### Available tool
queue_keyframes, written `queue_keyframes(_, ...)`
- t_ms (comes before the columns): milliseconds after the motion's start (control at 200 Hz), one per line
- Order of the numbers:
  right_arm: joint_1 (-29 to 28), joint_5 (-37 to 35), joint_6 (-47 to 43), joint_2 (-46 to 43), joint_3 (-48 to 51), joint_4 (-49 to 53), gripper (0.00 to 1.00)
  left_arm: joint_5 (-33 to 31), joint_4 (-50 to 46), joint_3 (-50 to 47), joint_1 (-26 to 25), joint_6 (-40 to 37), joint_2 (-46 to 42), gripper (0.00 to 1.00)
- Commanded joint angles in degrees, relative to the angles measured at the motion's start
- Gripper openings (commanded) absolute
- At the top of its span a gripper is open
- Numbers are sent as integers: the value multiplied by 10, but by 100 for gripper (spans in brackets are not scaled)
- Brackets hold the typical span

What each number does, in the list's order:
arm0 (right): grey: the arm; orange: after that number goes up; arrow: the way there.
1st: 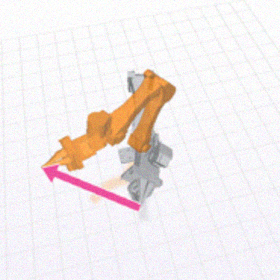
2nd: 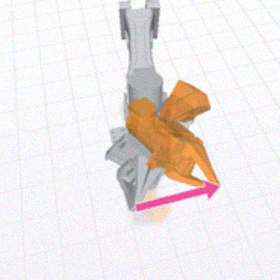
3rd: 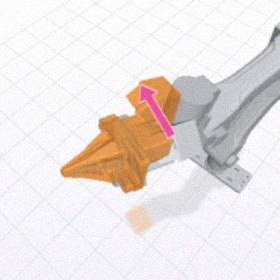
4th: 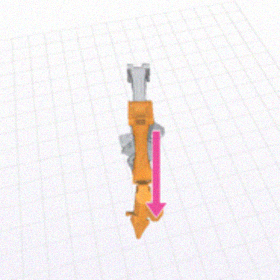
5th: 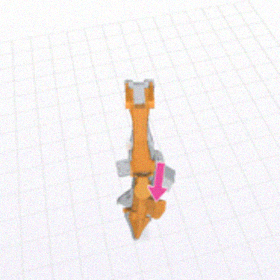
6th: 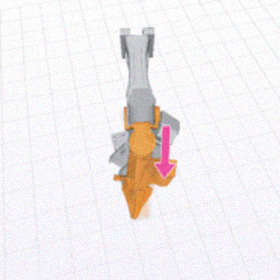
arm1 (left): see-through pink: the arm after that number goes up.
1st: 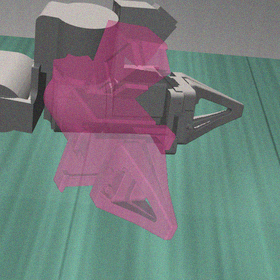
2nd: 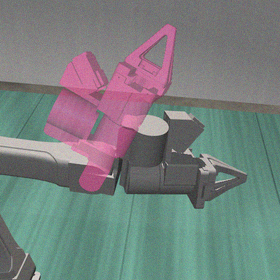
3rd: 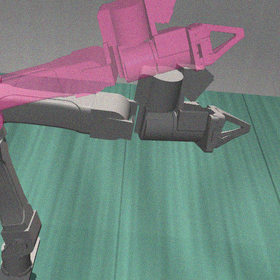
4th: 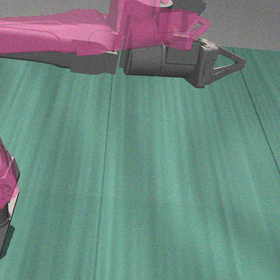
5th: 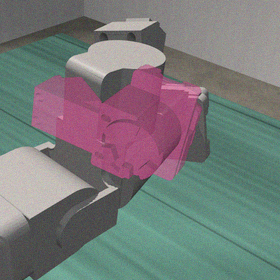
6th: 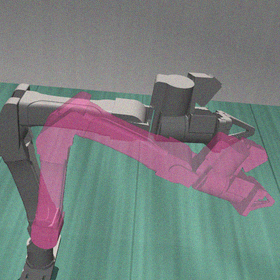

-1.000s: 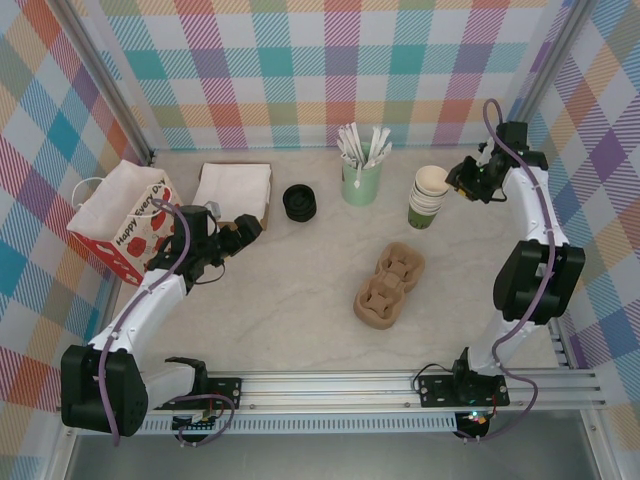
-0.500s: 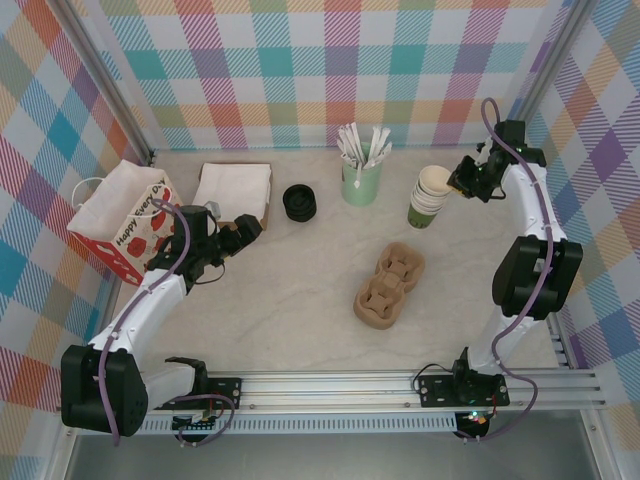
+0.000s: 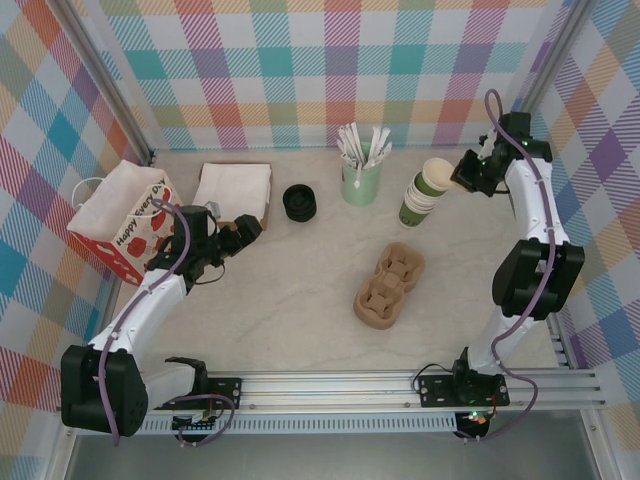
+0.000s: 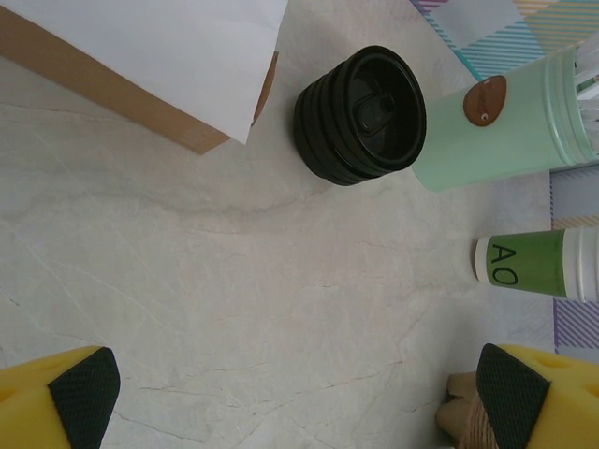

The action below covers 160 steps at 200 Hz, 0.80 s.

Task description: Pack the takeout coffee

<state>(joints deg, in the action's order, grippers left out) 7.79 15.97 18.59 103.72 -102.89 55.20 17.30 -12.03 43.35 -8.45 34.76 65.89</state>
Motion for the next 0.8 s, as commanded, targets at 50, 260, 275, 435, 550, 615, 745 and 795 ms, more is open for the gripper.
queue_keyframes(50, -7, -4, -16, -48, -36, 19, 8, -3, -7, 18, -8, 3, -23, 100)
queue_keyframes(260, -15, -9, -11, -103, -48, 25, 8, 2, -22, 29, -9, 6, -37, 100)
queue_keyframes(275, -17, -10, -12, -108, -48, 26, 8, 3, -22, 30, -9, 7, -38, 100)
queue_keyframes(435, -32, -8, -8, -173, -24, 30, 8, 7, -33, 38, -9, 21, -48, 100)
queue_keyframes(550, -48, -3, 3, -237, 13, 29, 8, 7, -34, 46, -9, 29, -53, 100)
queue_keyframes(615, -65, 2, 12, -275, 41, 29, 8, 7, -57, 50, -9, 33, -56, 100)
queue_keyframes(745, -119, 10, 34, -338, 104, 27, 7, 3, -67, 55, -9, 41, -56, 100)
queue_keyframes(795, -148, 8, 44, -356, 127, 25, 8, 1, -72, 56, -9, 45, -56, 100)
